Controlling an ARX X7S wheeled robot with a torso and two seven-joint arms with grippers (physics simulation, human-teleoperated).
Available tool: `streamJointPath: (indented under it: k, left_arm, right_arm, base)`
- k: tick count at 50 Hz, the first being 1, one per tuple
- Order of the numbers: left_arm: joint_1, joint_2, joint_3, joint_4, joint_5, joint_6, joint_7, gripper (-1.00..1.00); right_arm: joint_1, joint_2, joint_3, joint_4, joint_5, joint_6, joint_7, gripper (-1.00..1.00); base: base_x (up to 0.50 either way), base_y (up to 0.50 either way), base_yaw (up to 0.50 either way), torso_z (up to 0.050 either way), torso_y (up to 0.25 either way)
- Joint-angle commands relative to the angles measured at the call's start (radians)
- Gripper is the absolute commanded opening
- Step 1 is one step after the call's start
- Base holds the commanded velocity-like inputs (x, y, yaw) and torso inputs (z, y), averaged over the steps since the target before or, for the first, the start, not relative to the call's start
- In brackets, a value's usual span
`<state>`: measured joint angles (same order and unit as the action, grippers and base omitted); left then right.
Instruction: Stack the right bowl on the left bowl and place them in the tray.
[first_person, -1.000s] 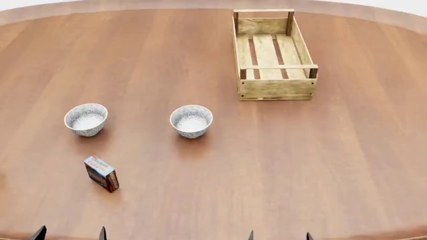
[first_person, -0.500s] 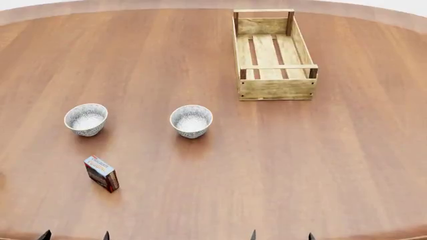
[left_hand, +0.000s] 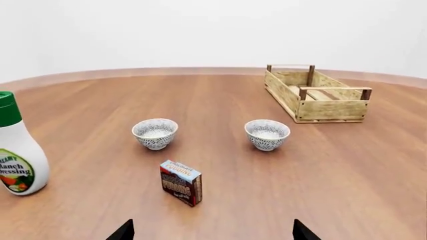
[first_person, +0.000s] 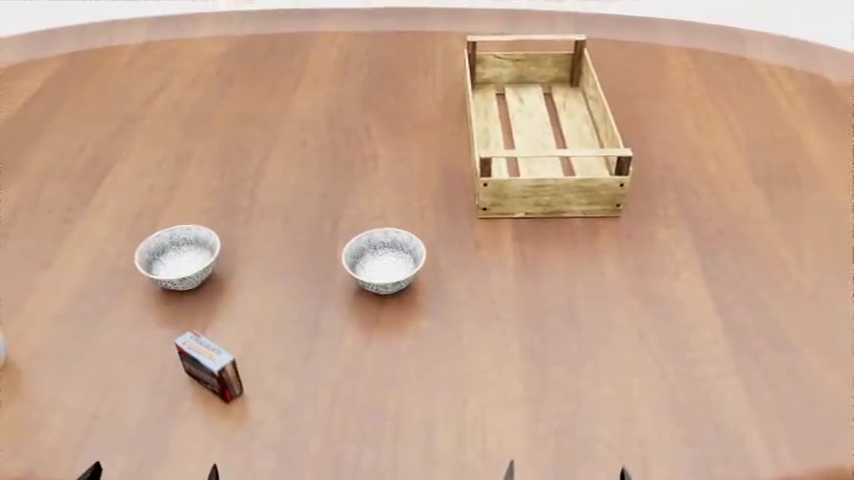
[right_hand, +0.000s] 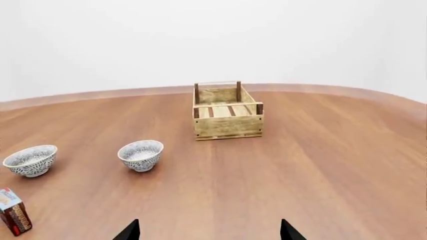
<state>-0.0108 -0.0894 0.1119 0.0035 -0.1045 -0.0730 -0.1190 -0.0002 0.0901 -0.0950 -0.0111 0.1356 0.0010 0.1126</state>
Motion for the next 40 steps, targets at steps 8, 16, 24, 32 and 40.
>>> streamJointPath:
  k: [8, 16, 24, 32, 40]
  left_arm:
    - [0.003, -0.002, 0.000, 0.004, -0.005, 0.015, -0.003, 1.00]
    - [0.003, -0.010, 0.010, 0.008, -0.020, 0.015, -0.010, 1.00]
    - [0.012, -0.018, 0.017, 0.029, -0.001, 0.067, -0.038, 1.00]
    - [0.063, -0.047, 0.018, 0.211, 0.077, 0.209, -0.088, 1.00]
    - [0.110, -0.070, 0.006, 0.378, 0.155, 0.267, -0.136, 1.00]
  right_arm:
    - [-0.002, 0.004, -0.007, -0.006, -0.001, 0.001, 0.004, 1.00]
    - [-0.002, 0.013, -0.016, -0.004, 0.008, -0.006, 0.014, 1.00]
    - [-0.012, 0.023, -0.023, -0.035, 0.023, -0.011, 0.019, 1.00]
    - [-0.051, 0.025, 0.006, -0.170, 0.061, -0.181, 0.015, 1.00]
    - [-0.088, 0.028, 0.013, -0.256, 0.015, -0.342, 0.034, 1.00]
  base:
    - [0.00, 0.00, 0.00, 0.050, 0.000]
    - [0.00, 0.00, 0.00, 0.050, 0.000]
    - [0.00, 0.00, 0.00, 0.044, 0.000]
    - [0.00, 0.00, 0.00, 0.000, 0.000]
    - [0.00, 0.00, 0.00, 0.000, 0.000]
